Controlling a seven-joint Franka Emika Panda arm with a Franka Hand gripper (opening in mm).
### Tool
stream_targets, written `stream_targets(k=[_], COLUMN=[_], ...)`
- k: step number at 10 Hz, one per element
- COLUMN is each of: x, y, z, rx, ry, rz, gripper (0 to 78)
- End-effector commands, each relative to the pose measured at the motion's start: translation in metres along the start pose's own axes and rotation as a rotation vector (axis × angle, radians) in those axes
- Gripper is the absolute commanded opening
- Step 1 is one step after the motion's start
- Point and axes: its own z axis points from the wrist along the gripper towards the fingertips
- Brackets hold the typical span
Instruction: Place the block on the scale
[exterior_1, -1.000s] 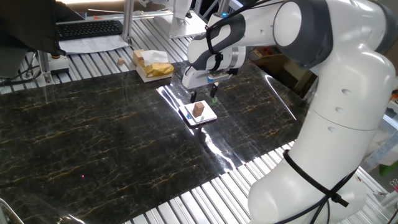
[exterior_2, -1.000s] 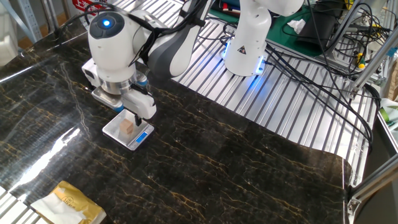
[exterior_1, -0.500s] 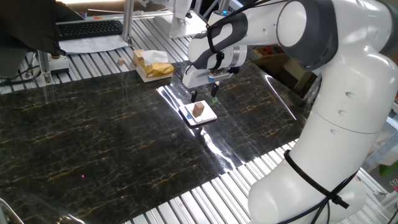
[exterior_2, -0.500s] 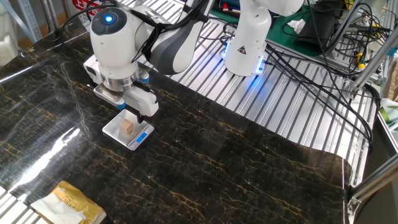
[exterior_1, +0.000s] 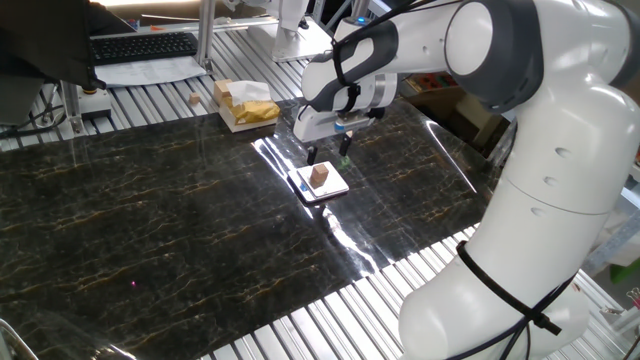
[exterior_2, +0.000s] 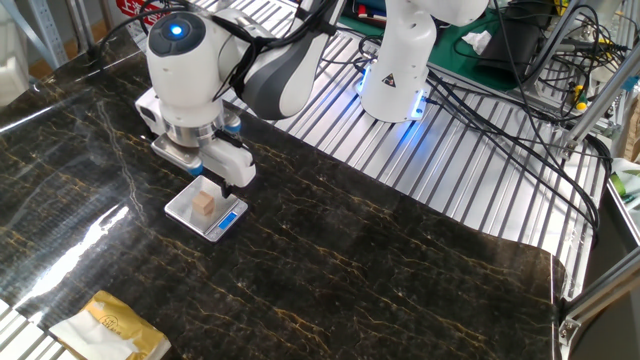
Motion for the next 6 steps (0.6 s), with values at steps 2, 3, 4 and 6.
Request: stream_targets(k=[2,3,4,6], x=[0.000,0.001,0.001,0.002], y=[-0.002,-0.003,-0.003,-0.005], z=[-0.010,-0.014,-0.014,-0.019], rx=[0.003,0.005,0.005,0.005], ry=[0.006,0.011,0.011,0.015], rz=[-0.011,-0.010,-0.010,-0.008], gripper=[77.5,77.5,77.5,77.5])
